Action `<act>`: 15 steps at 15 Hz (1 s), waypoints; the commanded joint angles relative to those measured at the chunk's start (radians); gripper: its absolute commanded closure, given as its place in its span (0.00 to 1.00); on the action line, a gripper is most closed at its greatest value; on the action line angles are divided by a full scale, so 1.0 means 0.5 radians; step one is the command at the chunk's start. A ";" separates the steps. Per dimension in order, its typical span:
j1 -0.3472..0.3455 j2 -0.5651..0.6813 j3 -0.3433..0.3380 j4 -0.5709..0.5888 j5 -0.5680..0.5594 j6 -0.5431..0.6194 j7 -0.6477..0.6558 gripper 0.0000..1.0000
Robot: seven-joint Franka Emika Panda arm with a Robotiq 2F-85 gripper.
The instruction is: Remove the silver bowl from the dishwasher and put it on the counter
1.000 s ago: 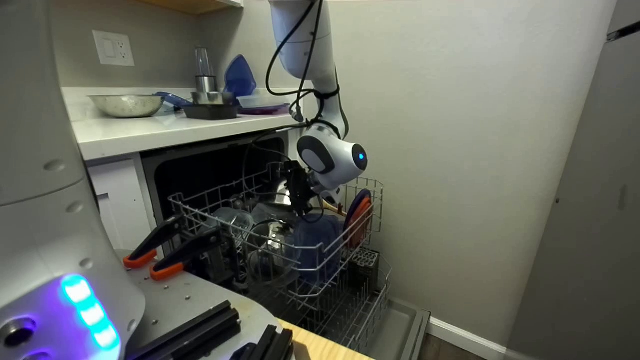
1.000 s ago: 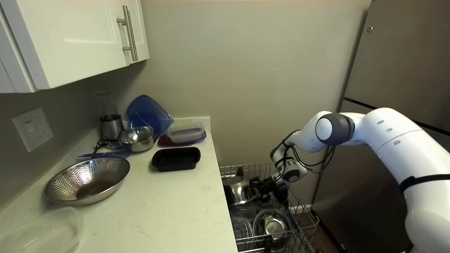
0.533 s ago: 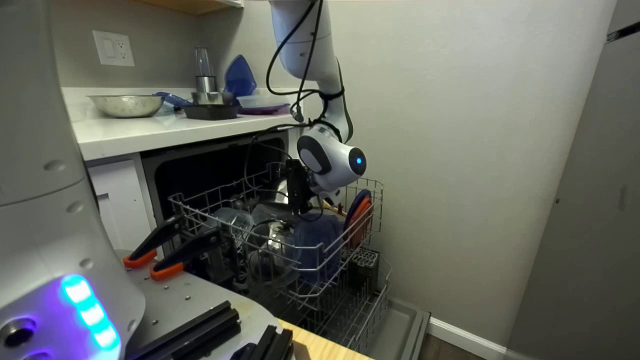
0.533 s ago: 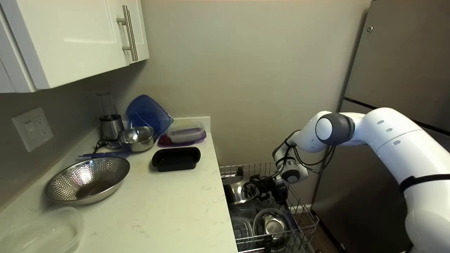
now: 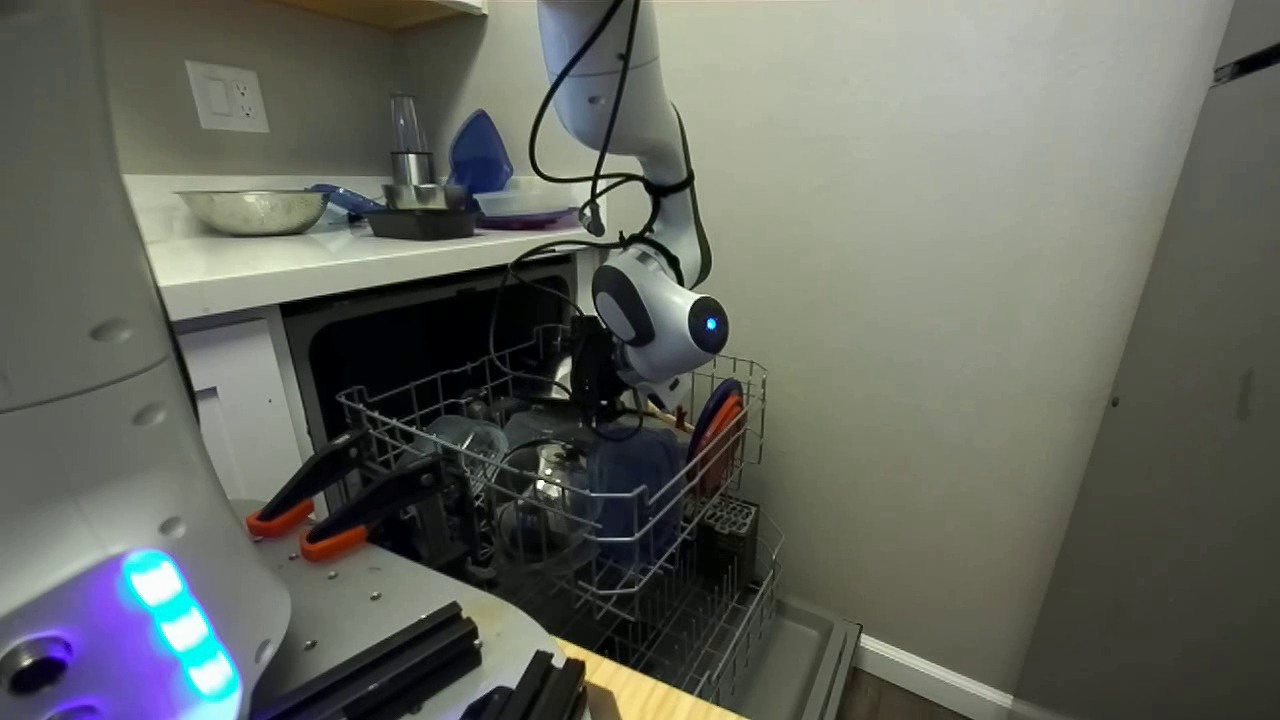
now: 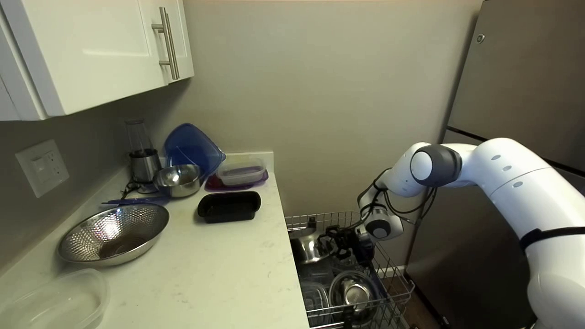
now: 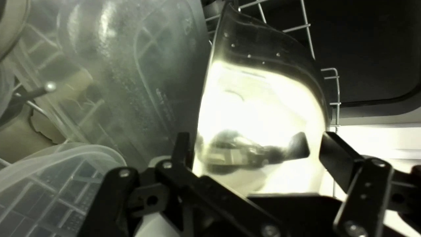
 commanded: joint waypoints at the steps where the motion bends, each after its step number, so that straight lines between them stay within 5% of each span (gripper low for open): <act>1: 0.026 -0.187 -0.069 -0.177 0.176 -0.051 -0.169 0.00; 15: 0.158 -0.252 -0.183 -0.170 0.261 -0.100 -0.191 0.00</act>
